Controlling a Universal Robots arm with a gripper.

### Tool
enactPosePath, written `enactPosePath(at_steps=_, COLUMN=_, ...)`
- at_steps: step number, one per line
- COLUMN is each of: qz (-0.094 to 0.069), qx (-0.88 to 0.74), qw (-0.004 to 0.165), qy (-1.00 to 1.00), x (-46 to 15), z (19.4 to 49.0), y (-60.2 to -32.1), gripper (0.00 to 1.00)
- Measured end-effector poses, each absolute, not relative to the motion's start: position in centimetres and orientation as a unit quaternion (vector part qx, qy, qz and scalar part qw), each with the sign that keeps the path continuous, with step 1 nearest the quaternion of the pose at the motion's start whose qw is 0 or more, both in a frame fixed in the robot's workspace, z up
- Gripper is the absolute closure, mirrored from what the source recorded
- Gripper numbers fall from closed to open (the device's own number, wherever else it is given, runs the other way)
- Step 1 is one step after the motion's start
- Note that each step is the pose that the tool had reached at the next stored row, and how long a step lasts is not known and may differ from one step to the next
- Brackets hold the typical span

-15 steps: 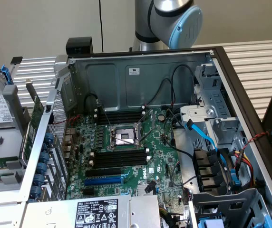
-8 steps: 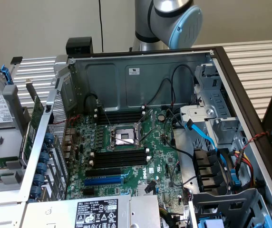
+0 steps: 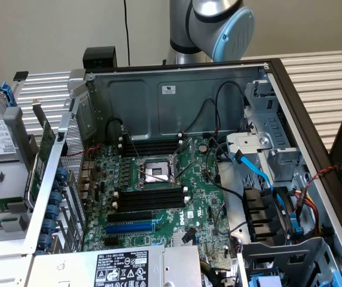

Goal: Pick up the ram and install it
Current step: 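Pick up the ram and move it above insertion slot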

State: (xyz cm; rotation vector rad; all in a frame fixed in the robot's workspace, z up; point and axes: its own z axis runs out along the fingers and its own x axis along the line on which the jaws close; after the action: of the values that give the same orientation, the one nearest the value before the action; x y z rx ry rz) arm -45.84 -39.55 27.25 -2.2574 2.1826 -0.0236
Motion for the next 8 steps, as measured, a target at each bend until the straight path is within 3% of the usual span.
enactPosePath(at_steps=8, qz=-0.004, qx=-0.719, qw=-0.003, qy=0.695, x=-45.8, z=25.8, y=-39.7, gripper=0.64)
